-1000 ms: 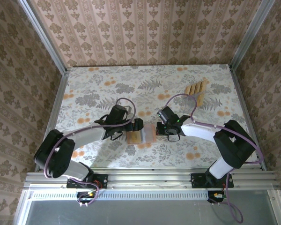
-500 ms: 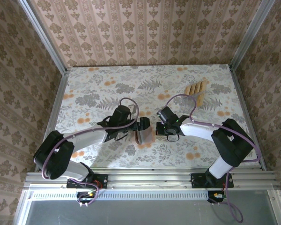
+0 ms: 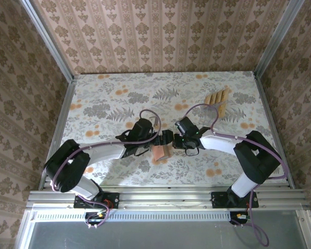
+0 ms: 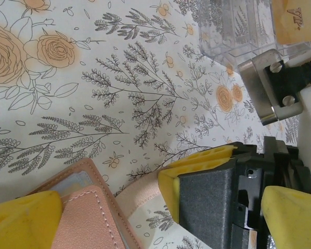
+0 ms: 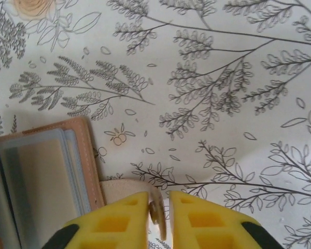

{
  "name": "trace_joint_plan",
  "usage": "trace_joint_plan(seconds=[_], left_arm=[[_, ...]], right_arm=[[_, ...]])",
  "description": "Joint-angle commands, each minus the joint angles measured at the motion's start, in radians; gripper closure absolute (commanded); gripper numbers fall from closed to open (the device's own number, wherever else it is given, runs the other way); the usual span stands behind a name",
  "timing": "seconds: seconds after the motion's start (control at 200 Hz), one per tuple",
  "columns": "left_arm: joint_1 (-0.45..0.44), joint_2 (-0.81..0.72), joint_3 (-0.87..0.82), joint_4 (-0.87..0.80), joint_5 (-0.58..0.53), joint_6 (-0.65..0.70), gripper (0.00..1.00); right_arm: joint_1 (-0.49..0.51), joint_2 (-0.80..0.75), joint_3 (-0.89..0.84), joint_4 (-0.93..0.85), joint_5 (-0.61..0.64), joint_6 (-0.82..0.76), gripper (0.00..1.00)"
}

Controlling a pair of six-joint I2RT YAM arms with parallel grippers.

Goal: Put the credit cards into the card holder
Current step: Close the card holder at the center of the table.

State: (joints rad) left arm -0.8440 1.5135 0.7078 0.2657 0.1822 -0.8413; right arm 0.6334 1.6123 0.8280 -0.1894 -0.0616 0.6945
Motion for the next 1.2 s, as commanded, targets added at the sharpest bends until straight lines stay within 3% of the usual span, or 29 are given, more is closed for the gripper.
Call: trace_joint_plan(seconds=[0.0,0.165,0.445,0.595,0.865,1.005,1.195], left_arm=[[-0.015,0.025,-0.019,0.021,-0.046,-0.025,0.0],[-0.018,0.044,-0.04,0.021,-0.088,-0.033,0.0],[-0.029,0.086,-0.041,0.016,-0.141,-0.038,0.0],[-0.033,0.099,-0.023,-0.016,-0.169,-0.024,0.0],[-0.034,0.092,0.031,-0.085,-0.179,0.004,0.0],[-0.034,0.087,0.047,-0.108,-0.179,0.011,0.0],[-0.033,0.092,0.056,-0.118,-0.177,0.009,0.0]], right_arm=[[-0.015,-0.05,-0.001,-0.016,-0.02,0.007,0.73],[-0.044,-0.123,-0.011,-0.056,-0.02,0.003,0.61],[-0.093,-0.308,-0.111,-0.089,-0.024,0.025,0.58],[-0.093,-0.369,-0.159,-0.045,-0.103,0.031,0.65],[0.004,-0.364,-0.209,0.108,-0.174,0.065,0.94],[0.066,-0.328,-0.236,0.238,-0.169,0.12,1.0],[0.123,-0.236,-0.257,0.385,-0.141,0.165,1.0]])
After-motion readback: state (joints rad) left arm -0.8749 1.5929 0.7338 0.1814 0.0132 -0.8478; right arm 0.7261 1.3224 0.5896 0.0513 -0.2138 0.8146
